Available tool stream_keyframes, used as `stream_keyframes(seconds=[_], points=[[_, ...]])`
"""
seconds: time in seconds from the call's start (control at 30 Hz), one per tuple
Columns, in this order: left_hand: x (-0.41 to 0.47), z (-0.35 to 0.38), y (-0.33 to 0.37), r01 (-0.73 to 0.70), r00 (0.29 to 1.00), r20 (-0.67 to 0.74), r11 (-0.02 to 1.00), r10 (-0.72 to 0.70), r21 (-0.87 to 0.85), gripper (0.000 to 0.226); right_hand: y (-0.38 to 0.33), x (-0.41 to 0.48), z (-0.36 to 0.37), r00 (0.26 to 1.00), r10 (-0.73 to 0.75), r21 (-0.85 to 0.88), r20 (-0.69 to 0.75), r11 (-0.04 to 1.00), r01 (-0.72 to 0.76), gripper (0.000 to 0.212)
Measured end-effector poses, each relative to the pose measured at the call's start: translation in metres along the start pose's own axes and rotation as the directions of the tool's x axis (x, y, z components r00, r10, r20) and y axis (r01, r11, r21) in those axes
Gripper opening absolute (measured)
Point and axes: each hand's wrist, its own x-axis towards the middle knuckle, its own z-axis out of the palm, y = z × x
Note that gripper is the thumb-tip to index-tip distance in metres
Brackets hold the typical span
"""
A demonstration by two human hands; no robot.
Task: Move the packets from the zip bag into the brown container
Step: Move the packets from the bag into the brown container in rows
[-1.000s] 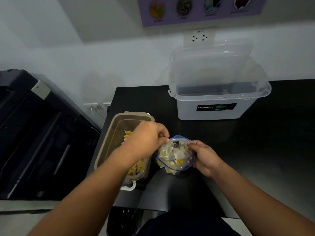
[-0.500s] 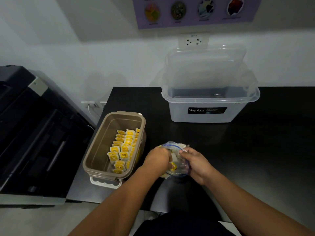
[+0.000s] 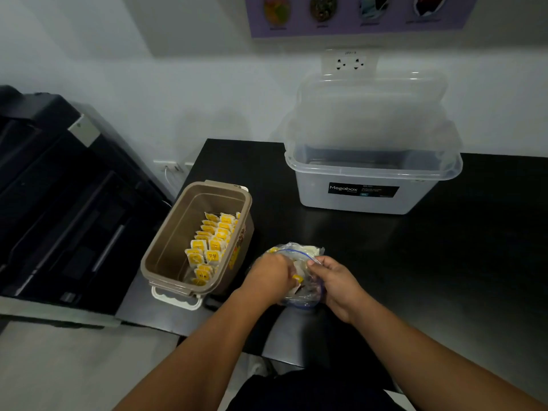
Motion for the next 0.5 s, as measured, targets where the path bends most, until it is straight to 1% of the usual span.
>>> stream_keyframes(seconds=[0.13,0.23,0.3,0.37,0.43,0.5], points=[[-0.002,-0.01,-0.003,0.037,0.998,-0.045,0.982,-0.046,-0.184,0.016,-0.005,0.004,0.0,0.999,0.011,0.026,0.04,1.0,-0.012,0.011],[-0.004,-0.015,-0.004,0.066,0.996,-0.034,0.93,-0.083,-0.361,0.012,-0.008,0.004,0.0,0.997,0.018,0.041,0.07,0.999,-0.021,0.012],[-0.007,-0.017,-0.003,0.082,0.995,-0.006,0.839,-0.101,-0.538,0.009,-0.01,0.005,0.0,0.997,0.021,0.048,0.077,0.999,-0.025,0.013],[-0.012,-0.018,-0.001,0.111,0.991,0.031,0.695,-0.127,-0.71,0.01,-0.013,0.006,-0.001,0.996,0.029,0.053,0.088,0.998,-0.033,0.014],[-0.017,-0.018,0.001,0.137,0.987,0.059,0.592,-0.149,-0.794,0.01,-0.014,0.005,-0.002,0.994,0.042,0.063,0.105,0.997,-0.049,0.015],[-0.02,-0.013,0.004,0.173,0.98,0.087,0.547,-0.179,-0.819,0.009,-0.014,0.004,-0.003,0.992,0.052,0.07,0.114,0.996,-0.06,0.015]])
